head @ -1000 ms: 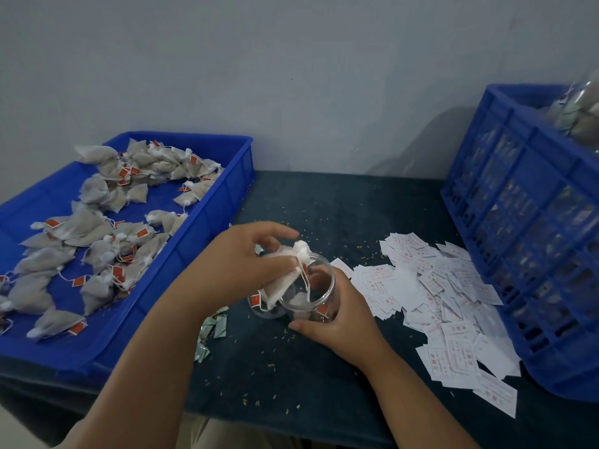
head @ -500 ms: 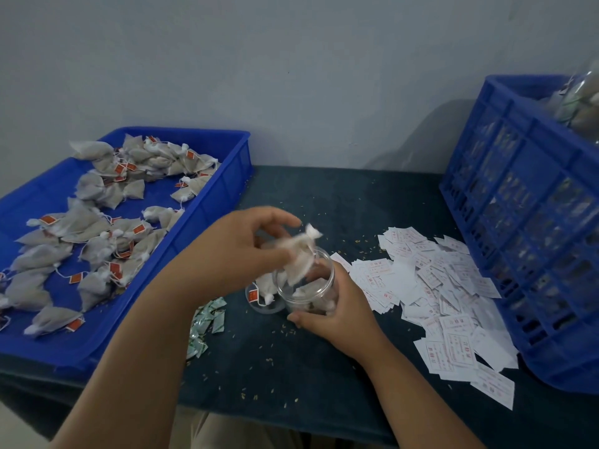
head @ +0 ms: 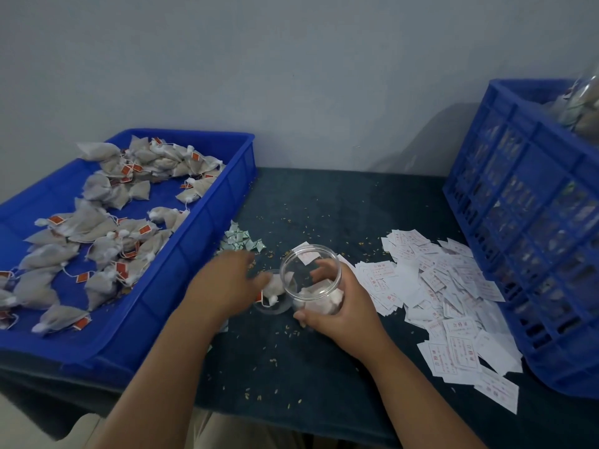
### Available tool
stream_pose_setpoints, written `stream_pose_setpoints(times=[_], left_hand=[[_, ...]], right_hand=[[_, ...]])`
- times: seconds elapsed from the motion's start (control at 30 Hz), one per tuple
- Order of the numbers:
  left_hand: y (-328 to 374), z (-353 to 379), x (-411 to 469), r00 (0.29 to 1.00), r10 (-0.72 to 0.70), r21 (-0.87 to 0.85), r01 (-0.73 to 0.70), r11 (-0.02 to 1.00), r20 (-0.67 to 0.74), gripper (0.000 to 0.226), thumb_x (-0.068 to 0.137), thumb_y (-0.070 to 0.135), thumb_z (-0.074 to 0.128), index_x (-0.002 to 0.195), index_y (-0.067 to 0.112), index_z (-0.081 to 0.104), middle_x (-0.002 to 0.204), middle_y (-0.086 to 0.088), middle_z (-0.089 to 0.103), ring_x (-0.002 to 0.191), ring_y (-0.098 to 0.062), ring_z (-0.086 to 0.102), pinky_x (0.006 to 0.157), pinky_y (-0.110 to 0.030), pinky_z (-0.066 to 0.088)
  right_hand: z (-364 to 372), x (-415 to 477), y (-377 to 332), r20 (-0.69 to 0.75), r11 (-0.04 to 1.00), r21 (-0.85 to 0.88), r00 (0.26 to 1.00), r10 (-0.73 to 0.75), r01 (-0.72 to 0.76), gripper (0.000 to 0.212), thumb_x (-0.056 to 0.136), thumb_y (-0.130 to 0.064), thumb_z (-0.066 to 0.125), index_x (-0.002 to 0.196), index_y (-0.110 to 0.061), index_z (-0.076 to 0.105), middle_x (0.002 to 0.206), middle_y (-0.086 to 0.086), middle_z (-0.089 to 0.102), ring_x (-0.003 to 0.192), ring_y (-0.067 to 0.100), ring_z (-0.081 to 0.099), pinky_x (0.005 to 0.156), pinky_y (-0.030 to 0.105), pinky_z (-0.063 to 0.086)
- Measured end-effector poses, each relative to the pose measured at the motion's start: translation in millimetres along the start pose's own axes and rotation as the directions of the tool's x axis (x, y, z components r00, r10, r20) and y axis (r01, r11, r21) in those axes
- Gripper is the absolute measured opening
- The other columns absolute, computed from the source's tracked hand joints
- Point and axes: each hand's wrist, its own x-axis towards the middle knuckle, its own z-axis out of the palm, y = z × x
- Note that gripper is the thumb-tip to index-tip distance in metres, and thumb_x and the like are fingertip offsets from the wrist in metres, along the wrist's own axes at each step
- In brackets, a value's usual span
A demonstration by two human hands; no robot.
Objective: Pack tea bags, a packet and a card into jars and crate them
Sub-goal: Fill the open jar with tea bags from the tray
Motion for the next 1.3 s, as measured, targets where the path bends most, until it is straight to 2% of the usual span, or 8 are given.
stream_pose_setpoints(times=[0.17, 0.33, 0.53, 0.7, 0.83, 0.93, 1.07, 1.3], left_hand=[[-15.4, 37.6, 4.0, 0.997, 0.001, -0.070, -0.006, 0.998, -0.072, 0.038, 0.079, 0.064, 0.076, 0.090, 0.028, 0.069, 0.090, 0.003, 0.064, 0.072, -0.009, 0.056, 0.056, -0.028, 0.037], [-16.0, 47.1, 0.3, 0.985, 0.091, -0.065, -0.102, 0.993, -0.148, 0.037, 0.090, 0.045, 0.072, 0.125, 0.035, 0.064, 0.117, 0.002, 0.063, 0.096, -0.015, 0.061, 0.076, -0.032, 0.051], [-8.5, 49.4, -2.0, 0.941, 0.073, -0.201, -0.146, 0.969, -0.331, 0.004, 0.094, 0.027, 0.072, 0.096, 0.025, 0.070, 0.114, 0.007, 0.062, 0.103, -0.013, 0.060, 0.080, -0.031, 0.051], [2.3, 11.4, -16.9, 0.892, -0.204, -0.671, -0.137, 0.729, -0.403, 0.015, 0.093, 0.042, 0.072, 0.097, 0.035, 0.060, 0.095, 0.012, 0.070, 0.083, 0.003, 0.067, 0.064, -0.019, 0.051], [16.8, -27.9, -35.6, 0.893, -0.096, -0.798, -0.340, 0.497, -0.440, 0.022, 0.088, 0.033, 0.079, 0.105, 0.032, 0.066, 0.100, 0.014, 0.076, 0.086, -0.004, 0.074, 0.067, -0.017, 0.059], [33.1, -37.5, -43.5, 0.893, 0.224, -0.560, -0.424, 0.712, -0.391, 0.010, 0.087, 0.036, 0.077, 0.095, 0.034, 0.072, 0.093, 0.019, 0.075, 0.083, 0.001, 0.070, 0.073, -0.015, 0.056], [50.7, -30.6, -38.7, 0.897, 0.442, 0.013, -0.442, 0.897, 0.010, 0.020, 0.098, 0.050, 0.063, 0.110, 0.044, 0.077, 0.143, 0.018, 0.053, 0.137, -0.010, 0.039, 0.116, -0.036, 0.033], [33.8, -39.4, -44.9, 0.857, 0.516, -0.271, -0.495, 0.825, 0.007, 0.039, 0.089, 0.060, 0.069, 0.125, 0.046, 0.067, 0.142, 0.034, 0.046, 0.129, 0.020, 0.040, 0.107, -0.009, 0.037]], right_hand=[[-0.2, 0.9, 0.1, 0.011, 1.000, -0.011, 1.000, 0.007, -0.006, 0.081, 0.062, -0.052, 0.095, 0.133, -0.042, 0.058, 0.123, -0.022, 0.067, 0.121, 0.006, 0.068, 0.094, 0.018, 0.054], [-0.2, 1.2, 0.7, 0.010, 1.000, -0.010, 1.000, 0.009, -0.009, 0.081, 0.061, -0.053, 0.093, 0.132, -0.037, 0.059, 0.122, -0.023, 0.067, 0.120, 0.007, 0.067, 0.097, 0.020, 0.054], [-0.3, 1.3, 3.2, 0.016, 1.000, 0.014, 1.000, 0.009, -0.009, 0.083, 0.060, -0.052, 0.094, 0.133, -0.034, 0.059, 0.121, -0.021, 0.067, 0.120, 0.010, 0.068, 0.100, 0.031, 0.057], [-0.3, 1.2, 1.5, 0.006, 0.999, 0.026, 1.000, 0.019, -0.020, 0.081, 0.060, -0.053, 0.094, 0.132, -0.040, 0.059, 0.122, -0.022, 0.067, 0.120, 0.006, 0.067, 0.092, 0.015, 0.052], [0.5, 1.4, 2.9, 0.022, 1.000, -0.011, 1.000, 0.014, -0.014, 0.084, 0.058, -0.057, 0.094, 0.133, -0.046, 0.057, 0.125, -0.025, 0.066, 0.121, 0.007, 0.067, 0.096, 0.022, 0.055], [1.1, 0.7, 1.6, 0.020, 1.000, -0.012, 1.000, 0.003, -0.003, 0.082, 0.059, -0.052, 0.095, 0.132, -0.045, 0.058, 0.123, -0.020, 0.068, 0.119, 0.011, 0.069, 0.098, 0.029, 0.057], [-0.8, -0.5, 0.3, 0.031, 1.000, 0.030, 0.999, -0.007, 0.007, 0.073, 0.072, -0.025, 0.100, 0.133, -0.030, 0.061, 0.123, -0.009, 0.072, 0.114, 0.009, 0.073, 0.089, 0.018, 0.056], [-0.8, 2.3, 1.3, 0.042, 1.000, 0.008, 0.999, -0.026, 0.026, 0.078, 0.065, -0.038, 0.098, 0.134, -0.032, 0.061, 0.119, -0.015, 0.068, 0.113, 0.005, 0.070, 0.089, 0.016, 0.054]])
